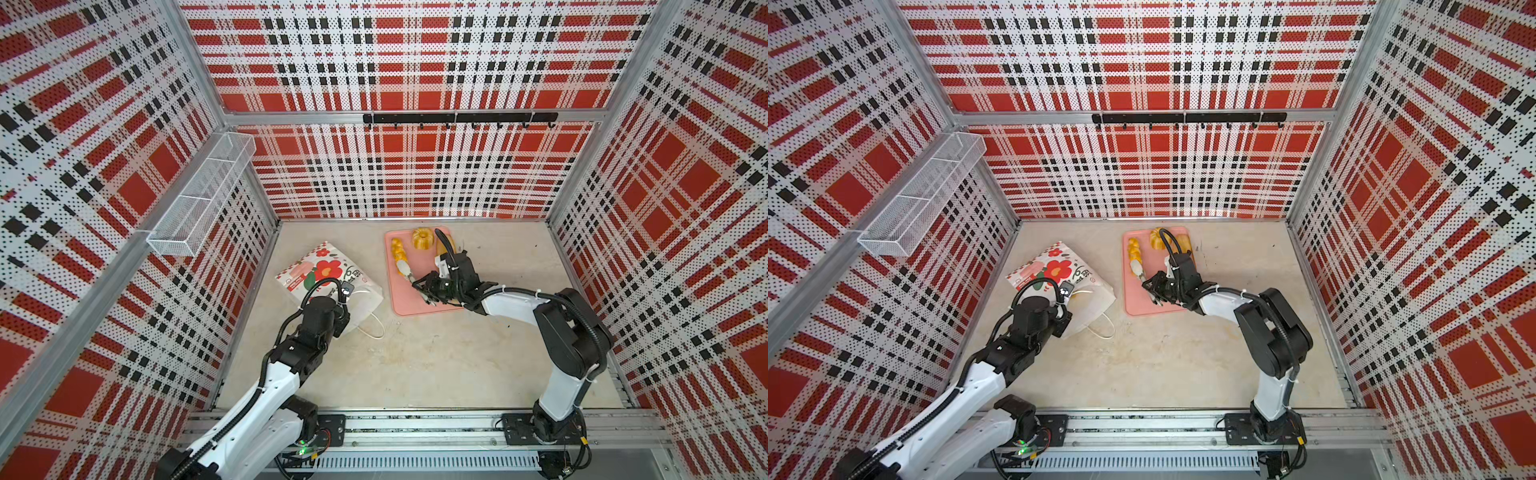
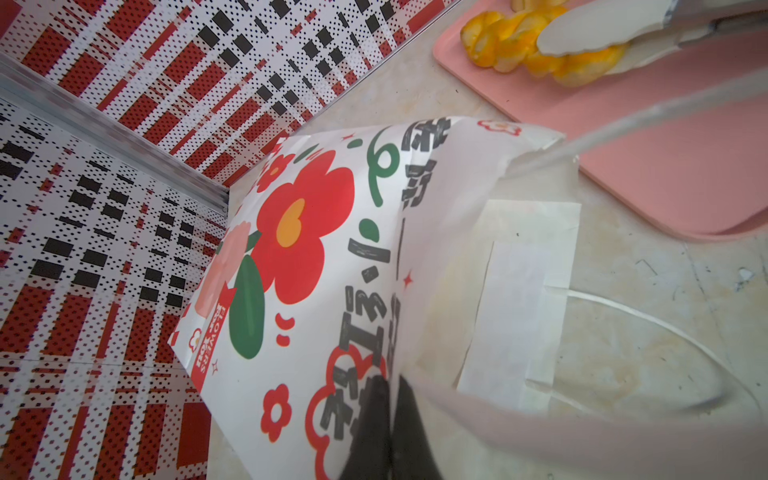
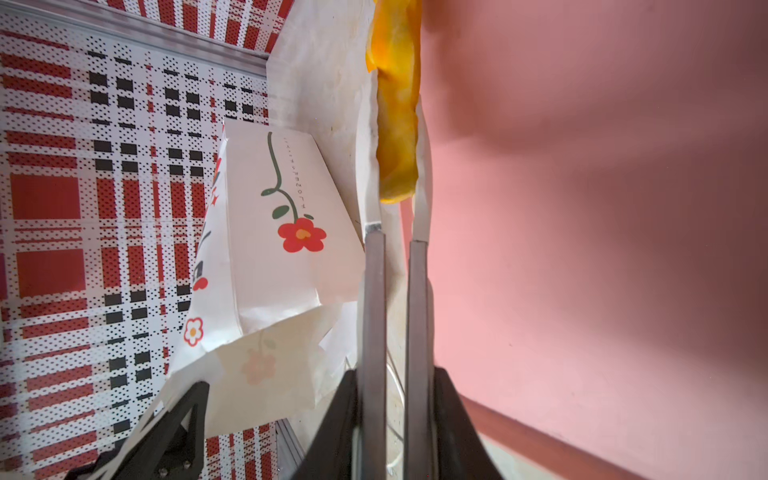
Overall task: Take the fake bread out of the paper bag
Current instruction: 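Carry the twisted bread over the pink tray and open the tongs, then lift the open tongs away from the twisted bread above the tray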
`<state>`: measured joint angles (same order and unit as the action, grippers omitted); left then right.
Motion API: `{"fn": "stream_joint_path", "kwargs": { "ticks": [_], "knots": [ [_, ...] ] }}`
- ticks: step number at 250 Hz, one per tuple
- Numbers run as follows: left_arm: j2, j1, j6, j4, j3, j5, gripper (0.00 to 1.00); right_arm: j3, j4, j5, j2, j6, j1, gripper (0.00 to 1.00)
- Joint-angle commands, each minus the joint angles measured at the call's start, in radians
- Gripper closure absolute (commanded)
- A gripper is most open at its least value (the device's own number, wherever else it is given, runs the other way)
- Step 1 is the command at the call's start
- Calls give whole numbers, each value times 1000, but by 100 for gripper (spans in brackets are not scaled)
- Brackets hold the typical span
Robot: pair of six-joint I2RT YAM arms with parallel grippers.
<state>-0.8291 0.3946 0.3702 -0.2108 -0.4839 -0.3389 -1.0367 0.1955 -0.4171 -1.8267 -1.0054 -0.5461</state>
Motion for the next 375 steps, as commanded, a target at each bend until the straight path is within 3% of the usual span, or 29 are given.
{"fn": "stream_joint_path", "kwargs": {
  "ticks": [1,59,98,281,375],
  "knots": [
    [8,10,2,8,-5,-6,100,-36,109,-27,-10,-26,16,95],
    [-1,15,6,10,-5,-6,100,-45,51,-27,-10,-27,18,60],
    [-2,21,8,9,-5,-11,100,-46,-33,5,24,-4,19,53],
    [5,31,14,7,-3,-23,100,-256,-581,120,131,323,18,49],
    [4,34,15,6,-3,-25,100,-248,-710,227,176,396,19,48]
  ]
}}
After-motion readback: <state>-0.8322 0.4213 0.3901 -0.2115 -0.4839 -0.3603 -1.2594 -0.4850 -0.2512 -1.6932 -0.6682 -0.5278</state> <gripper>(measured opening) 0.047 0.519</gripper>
